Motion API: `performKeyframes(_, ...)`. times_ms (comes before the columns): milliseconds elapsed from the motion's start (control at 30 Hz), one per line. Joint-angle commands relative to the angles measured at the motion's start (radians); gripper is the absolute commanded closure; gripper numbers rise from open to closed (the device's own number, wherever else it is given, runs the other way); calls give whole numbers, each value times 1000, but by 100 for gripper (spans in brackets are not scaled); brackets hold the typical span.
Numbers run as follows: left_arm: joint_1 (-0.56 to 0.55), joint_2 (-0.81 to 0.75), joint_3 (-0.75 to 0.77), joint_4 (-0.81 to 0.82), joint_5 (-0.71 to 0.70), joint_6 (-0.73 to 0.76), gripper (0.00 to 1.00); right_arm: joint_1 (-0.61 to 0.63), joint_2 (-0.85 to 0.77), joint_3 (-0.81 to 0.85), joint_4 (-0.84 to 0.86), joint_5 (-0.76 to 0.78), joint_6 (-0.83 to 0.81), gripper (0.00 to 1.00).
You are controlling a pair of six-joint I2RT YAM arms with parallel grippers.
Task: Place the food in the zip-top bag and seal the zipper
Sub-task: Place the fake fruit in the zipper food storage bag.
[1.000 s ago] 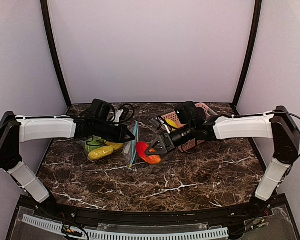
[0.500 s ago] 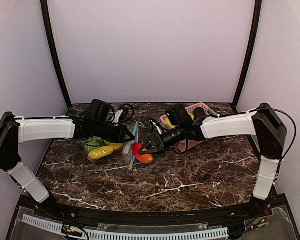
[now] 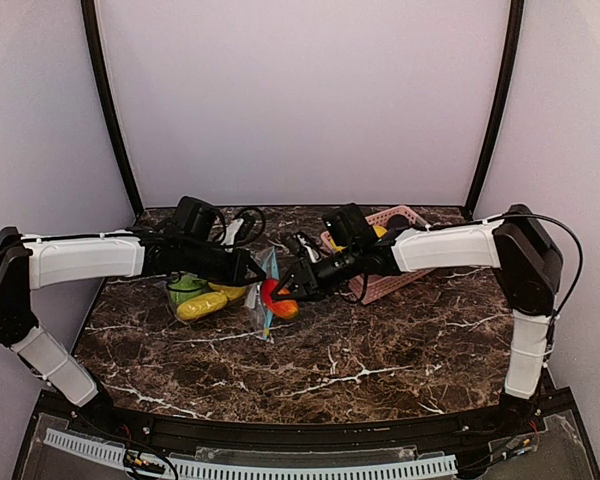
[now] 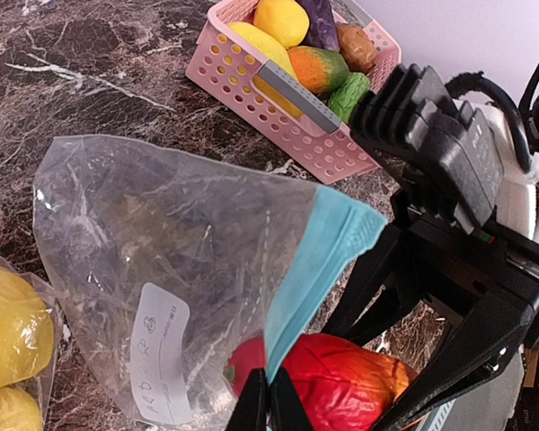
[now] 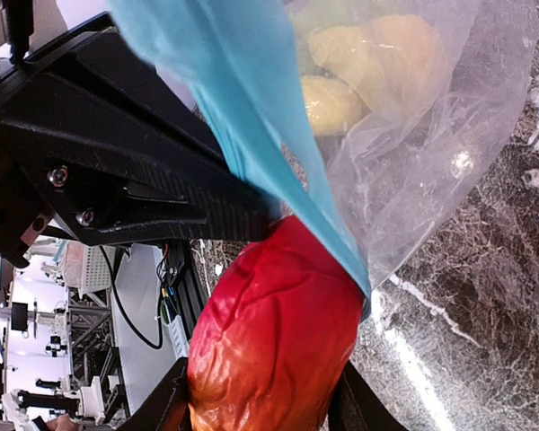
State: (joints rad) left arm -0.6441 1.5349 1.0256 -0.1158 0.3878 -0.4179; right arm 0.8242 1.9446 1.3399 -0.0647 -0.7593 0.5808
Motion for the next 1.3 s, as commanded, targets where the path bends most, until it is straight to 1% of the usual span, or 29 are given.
performKeyframes(0,-3,-36,7,-102,56,41,99,-7,40,71,5,29,-55,66)
performKeyframes(133,-2,-40,7,-116,108,44,99,-7,75,113,6,12,-117,66)
performKeyframes(200,-1,-41,12,-121,129,43,99,-7,90,135,-3,29,-134,66)
performKeyframes(333,1,-56,10,-125,143,30,99,-7,115,180,-39,106,-137,66)
performKeyframes(433,6,-70,2,-117,143,17,99,-4,122,188,-24,170,-126,66)
performKeyframes(600,30,-98,-29,-47,183,-50,99,16,122,181,9,310,-134,66)
performKeyframes(833,65,-113,-55,26,226,-117,99,53,118,186,4,425,-192,63)
performKeyframes(933,85,-109,-69,61,244,-149,99,59,111,192,-21,439,-202,51)
performKeyframes(1033,104,-109,-71,61,233,-150,99,62,80,173,-36,423,-203,38)
performKeyframes(1200,128,-101,-66,46,209,-136,99,64,-11,127,-72,361,-183,28)
performKeyframes(1267,140,-95,-45,20,202,-117,99,64,-54,97,-85,338,-177,27)
